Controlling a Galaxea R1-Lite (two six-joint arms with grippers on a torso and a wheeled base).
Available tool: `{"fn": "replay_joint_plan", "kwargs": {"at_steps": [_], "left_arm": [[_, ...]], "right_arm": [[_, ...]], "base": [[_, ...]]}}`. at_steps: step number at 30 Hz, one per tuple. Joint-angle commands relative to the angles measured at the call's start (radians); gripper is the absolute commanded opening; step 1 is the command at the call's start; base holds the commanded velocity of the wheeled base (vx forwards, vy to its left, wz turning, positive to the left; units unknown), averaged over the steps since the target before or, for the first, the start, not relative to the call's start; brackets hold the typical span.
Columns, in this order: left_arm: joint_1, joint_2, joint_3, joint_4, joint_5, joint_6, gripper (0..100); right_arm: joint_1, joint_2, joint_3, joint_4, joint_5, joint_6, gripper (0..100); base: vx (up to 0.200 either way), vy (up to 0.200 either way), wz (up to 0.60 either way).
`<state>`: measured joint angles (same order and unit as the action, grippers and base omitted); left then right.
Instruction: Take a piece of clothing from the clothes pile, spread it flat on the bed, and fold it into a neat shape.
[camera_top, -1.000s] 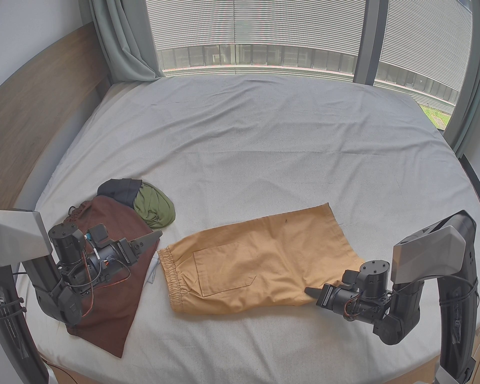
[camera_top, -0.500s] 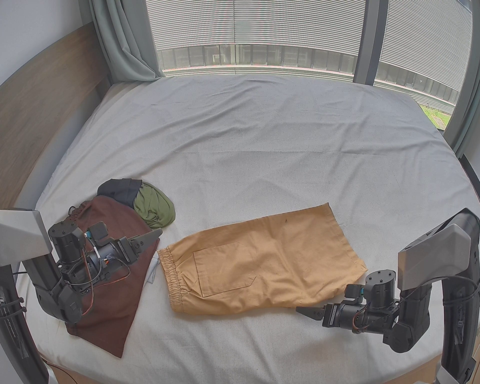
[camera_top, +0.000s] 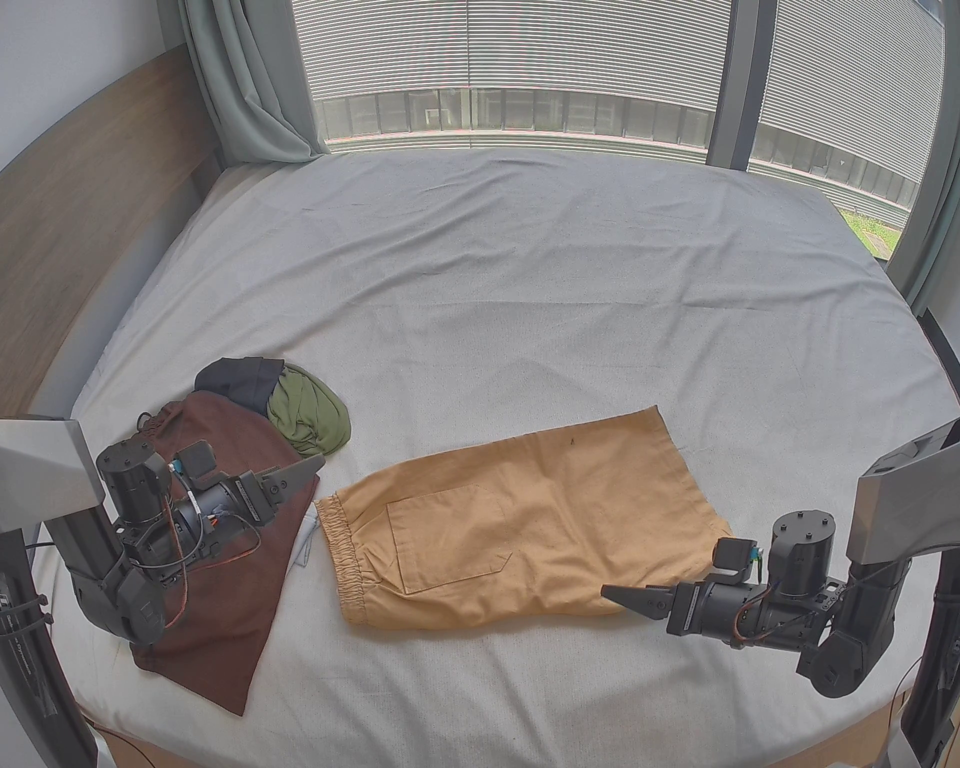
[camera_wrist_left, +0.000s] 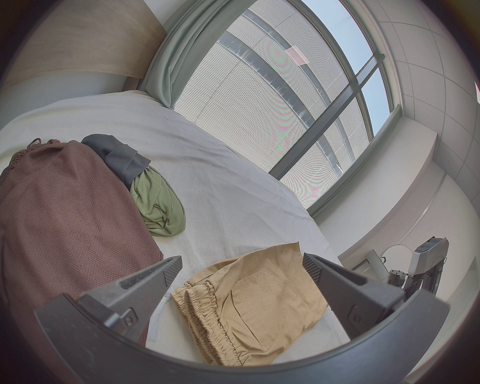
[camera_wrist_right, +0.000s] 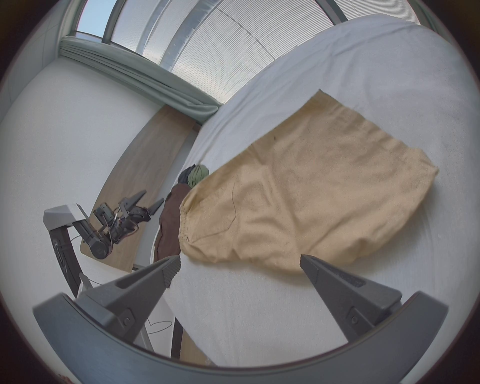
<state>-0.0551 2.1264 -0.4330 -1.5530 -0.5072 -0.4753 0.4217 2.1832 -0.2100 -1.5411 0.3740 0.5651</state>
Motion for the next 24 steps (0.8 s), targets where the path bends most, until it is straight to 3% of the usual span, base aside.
{"fn": "replay_joint_plan", "kwargs": {"at_steps": [1, 12, 24], "left_arm": [[0.0, 0.004, 0.003, -0.004, -0.001, 0.0, 100], [-0.002, 0.004, 0.007, -0.002, -0.001, 0.011, 100], [0.0, 0.004, 0.002, -0.002, -0.001, 0.006, 100]], "right_arm": [[-0.046, 0.001, -0.029, -0.001, -0.001, -0.004, 100], [-0.112, 0.153, -0.091, -0.004, -0.001, -0.033, 100], [-0.107, 0.145, -0.094, -0.004, 0.0, -0.044, 100]], "base": [[0.0, 0.0, 0.0], [0.0, 0.0, 0.0], [0.0, 0.0, 0.0]]}}
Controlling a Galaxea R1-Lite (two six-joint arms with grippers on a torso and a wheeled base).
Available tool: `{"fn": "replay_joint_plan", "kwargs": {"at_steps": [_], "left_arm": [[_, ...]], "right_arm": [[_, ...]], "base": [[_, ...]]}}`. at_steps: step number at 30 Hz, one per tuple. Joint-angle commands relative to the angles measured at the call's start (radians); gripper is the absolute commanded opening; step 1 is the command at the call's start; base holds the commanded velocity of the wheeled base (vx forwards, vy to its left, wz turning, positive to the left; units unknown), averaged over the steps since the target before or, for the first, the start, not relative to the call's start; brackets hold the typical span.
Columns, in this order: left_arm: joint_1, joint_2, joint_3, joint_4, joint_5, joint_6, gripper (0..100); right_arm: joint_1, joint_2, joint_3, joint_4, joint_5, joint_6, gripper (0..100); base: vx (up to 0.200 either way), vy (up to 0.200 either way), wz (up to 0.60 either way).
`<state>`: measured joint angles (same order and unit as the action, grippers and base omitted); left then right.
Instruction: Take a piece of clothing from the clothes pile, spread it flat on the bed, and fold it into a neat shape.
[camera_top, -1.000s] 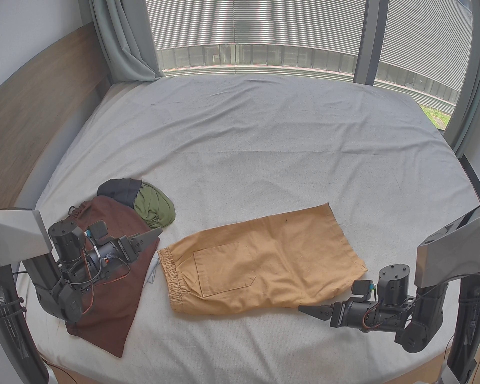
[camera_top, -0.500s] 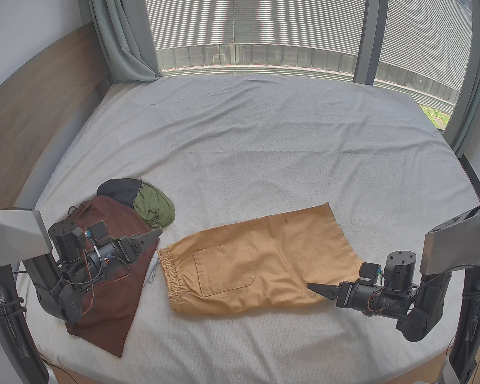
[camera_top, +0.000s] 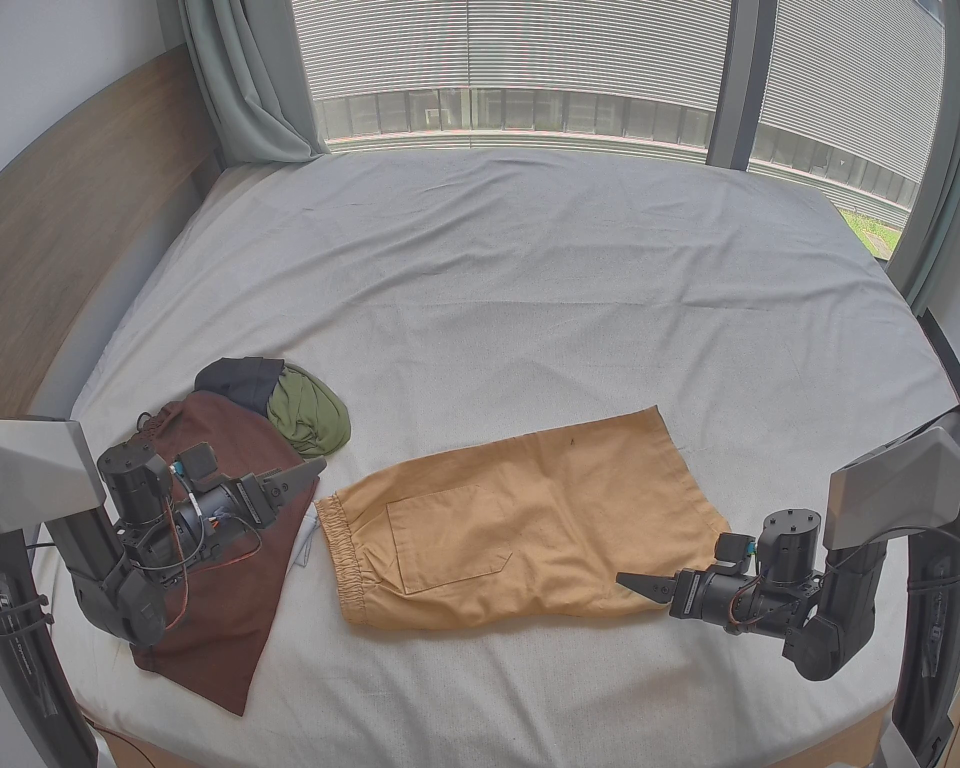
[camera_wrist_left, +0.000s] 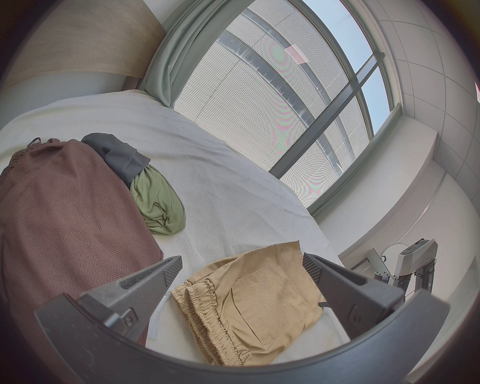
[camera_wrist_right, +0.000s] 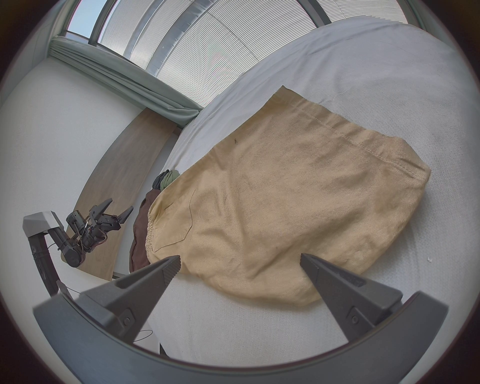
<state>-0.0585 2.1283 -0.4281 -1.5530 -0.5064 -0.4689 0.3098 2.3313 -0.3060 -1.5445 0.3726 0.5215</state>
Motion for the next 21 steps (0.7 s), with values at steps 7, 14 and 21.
{"fn": "replay_joint_plan", "kwargs": {"at_steps": [7, 14, 21], "left_arm": [[0.002, 0.001, 0.005, -0.002, -0.001, -0.002, 100], [-0.001, -0.004, 0.008, -0.002, -0.001, -0.002, 100], [-0.011, -0.004, 0.04, -0.002, -0.018, -0.014, 100]], "right_arm": [[0.031, -0.09, 0.025, 0.001, -0.007, -0.064, 100], [0.037, -0.132, 0.002, 0.001, -0.004, -0.081, 100], [0.026, -0.133, -0.033, 0.0, 0.052, -0.117, 100]], "base": [[0.0, 0.0, 0.0], [0.0, 0.0, 0.0], [0.0, 0.0, 0.0]]}}
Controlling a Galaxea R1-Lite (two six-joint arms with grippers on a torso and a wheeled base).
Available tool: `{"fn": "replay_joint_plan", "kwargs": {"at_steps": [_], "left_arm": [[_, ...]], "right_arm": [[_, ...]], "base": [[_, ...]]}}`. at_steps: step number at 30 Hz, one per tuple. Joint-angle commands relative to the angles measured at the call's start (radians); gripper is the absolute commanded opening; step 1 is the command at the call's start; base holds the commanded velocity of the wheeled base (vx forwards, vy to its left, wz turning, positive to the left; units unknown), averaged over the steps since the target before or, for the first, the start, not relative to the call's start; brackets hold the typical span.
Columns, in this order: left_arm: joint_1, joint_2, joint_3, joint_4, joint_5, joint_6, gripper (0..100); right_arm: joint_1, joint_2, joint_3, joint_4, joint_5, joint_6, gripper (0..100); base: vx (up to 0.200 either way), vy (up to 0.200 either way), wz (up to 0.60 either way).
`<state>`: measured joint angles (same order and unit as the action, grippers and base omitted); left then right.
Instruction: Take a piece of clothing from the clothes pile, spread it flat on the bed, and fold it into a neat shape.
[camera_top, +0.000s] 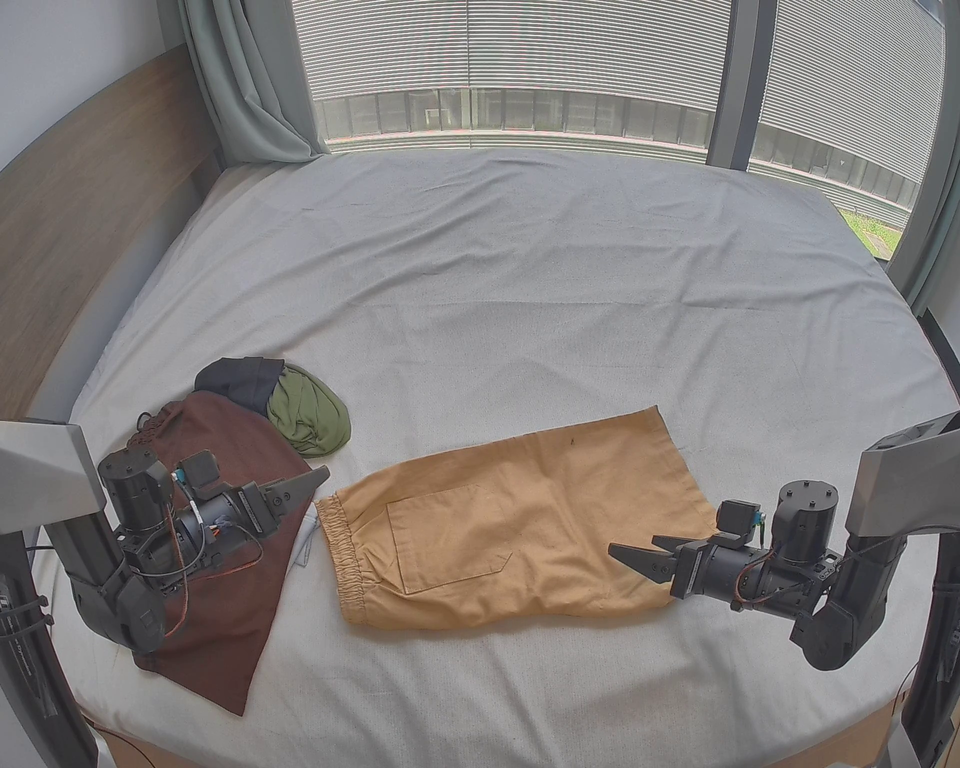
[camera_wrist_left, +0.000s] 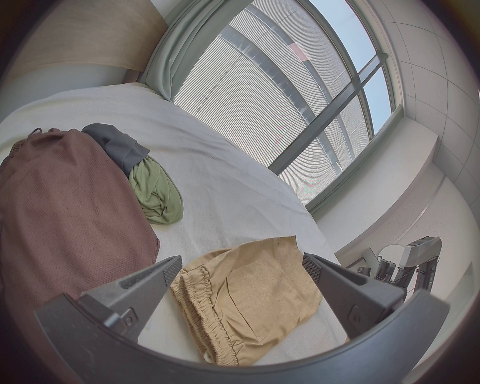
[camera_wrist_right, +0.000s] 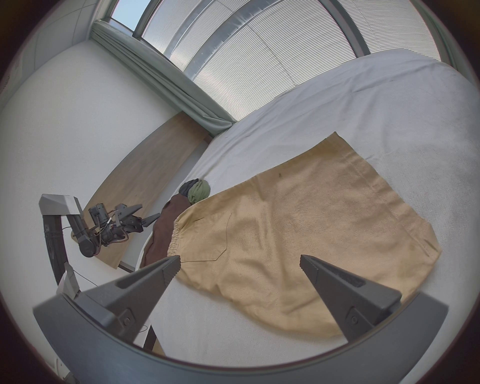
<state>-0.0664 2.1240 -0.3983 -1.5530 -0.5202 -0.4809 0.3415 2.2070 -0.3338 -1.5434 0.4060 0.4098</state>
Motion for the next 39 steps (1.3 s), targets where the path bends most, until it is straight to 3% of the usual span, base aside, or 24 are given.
{"fn": "replay_joint_plan", "kwargs": {"at_steps": [1, 20, 39], "left_arm": [[-0.003, 0.001, 0.012, -0.002, -0.004, -0.002, 100], [-0.013, 0.109, 0.035, -0.001, -0.047, -0.036, 100], [-0.026, 0.323, -0.036, -0.002, -0.053, -0.055, 100]], "right_arm": [[-0.007, -0.01, -0.005, -0.001, 0.02, -0.005, 100], [-0.007, -0.009, -0.042, -0.001, 0.024, -0.008, 100], [-0.001, 0.008, -0.047, -0.001, 0.02, -0.006, 100]], "base": [[0.0, 0.0, 0.0], [0.0, 0.0, 0.0], [0.0, 0.0, 0.0]]}}
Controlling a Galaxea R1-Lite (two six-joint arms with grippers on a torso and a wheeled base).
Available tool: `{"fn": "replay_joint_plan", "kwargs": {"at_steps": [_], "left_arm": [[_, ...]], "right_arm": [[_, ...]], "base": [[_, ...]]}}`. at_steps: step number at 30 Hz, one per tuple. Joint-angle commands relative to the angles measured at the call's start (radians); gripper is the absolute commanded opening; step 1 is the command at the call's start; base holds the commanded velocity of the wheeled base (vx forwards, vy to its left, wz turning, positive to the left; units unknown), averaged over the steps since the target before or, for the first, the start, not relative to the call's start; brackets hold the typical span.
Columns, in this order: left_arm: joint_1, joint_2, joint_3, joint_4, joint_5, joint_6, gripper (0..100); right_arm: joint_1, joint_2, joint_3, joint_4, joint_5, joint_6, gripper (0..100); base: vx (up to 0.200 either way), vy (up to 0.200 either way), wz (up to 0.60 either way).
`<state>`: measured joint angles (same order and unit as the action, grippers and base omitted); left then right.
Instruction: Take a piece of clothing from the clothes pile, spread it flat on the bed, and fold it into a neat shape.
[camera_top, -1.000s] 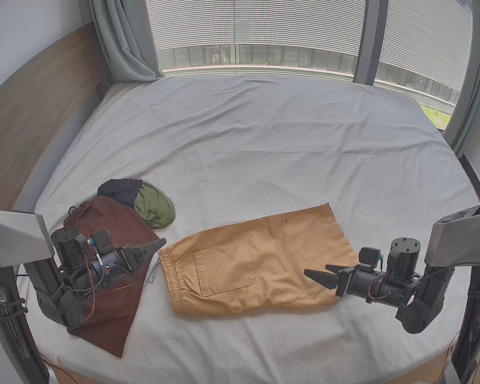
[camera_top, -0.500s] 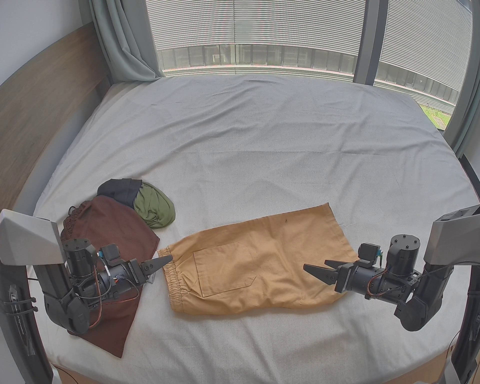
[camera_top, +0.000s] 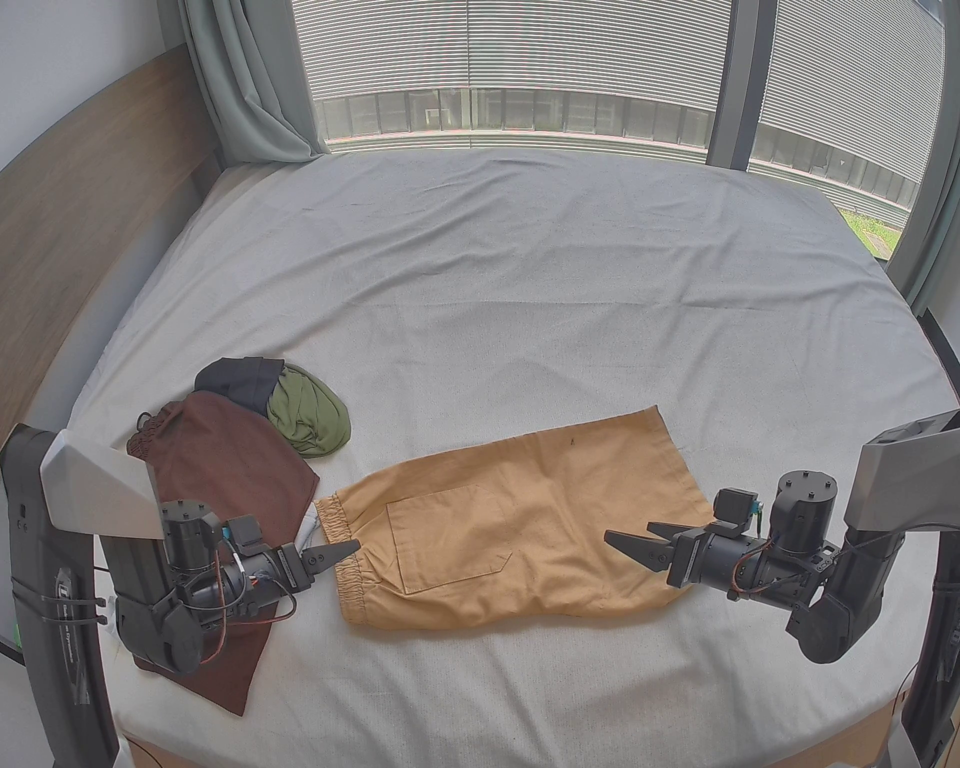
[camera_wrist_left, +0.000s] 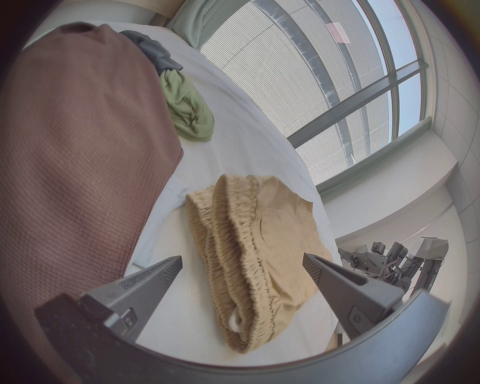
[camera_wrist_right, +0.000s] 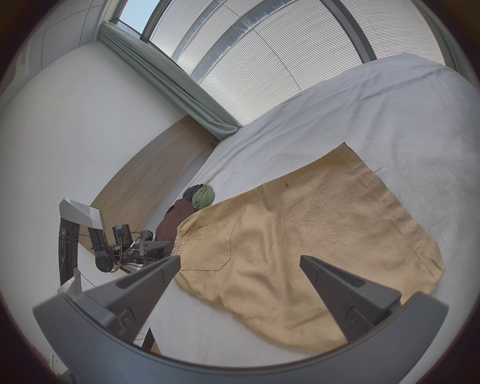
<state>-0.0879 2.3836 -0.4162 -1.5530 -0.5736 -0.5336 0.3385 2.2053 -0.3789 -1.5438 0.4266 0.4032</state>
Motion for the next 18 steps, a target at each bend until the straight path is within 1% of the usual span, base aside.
{"fn": "replay_joint_plan", "kwargs": {"at_steps": [1, 3, 7, 11, 15, 16, 17, 18], "left_arm": [[-0.006, 0.068, -0.019, -0.002, 0.0, -0.002, 100], [-0.02, 0.069, -0.023, -0.002, 0.0, -0.02, 100], [-0.029, 0.074, -0.042, -0.002, 0.0, -0.126, 100], [-0.036, 0.072, -0.061, -0.002, 0.0, -0.201, 100], [-0.058, 0.069, -0.073, -0.004, 0.001, -0.259, 100], [-0.058, 0.069, -0.073, -0.004, 0.001, -0.259, 100], [-0.075, 0.068, -0.076, -0.004, 0.009, -0.284, 100], [-0.076, 0.068, -0.078, -0.004, 0.011, -0.284, 100]], "right_arm": [[0.002, 0.01, -0.001, -0.001, 0.0, 0.0, 100], [0.004, 0.014, -0.005, -0.001, -0.002, 0.0, 100], [0.002, 0.017, -0.006, -0.001, -0.002, 0.0, 100], [0.004, 0.025, -0.008, -0.001, -0.002, 0.0, 100], [0.005, 0.025, -0.006, -0.001, -0.003, 0.0, 100], [0.005, 0.025, -0.006, -0.001, -0.003, 0.0, 100], [0.005, 0.025, -0.005, -0.001, -0.005, 0.0, 100], [0.005, 0.025, -0.005, -0.001, -0.005, 0.002, 100]], "base": [[0.0, 0.0, 0.0], [0.0, 0.0, 0.0], [0.0, 0.0, 0.0], [0.0, 0.0, 0.0], [0.0, 0.0, 0.0], [0.0, 0.0, 0.0], [0.0, 0.0, 0.0], [0.0, 0.0, 0.0]]}}
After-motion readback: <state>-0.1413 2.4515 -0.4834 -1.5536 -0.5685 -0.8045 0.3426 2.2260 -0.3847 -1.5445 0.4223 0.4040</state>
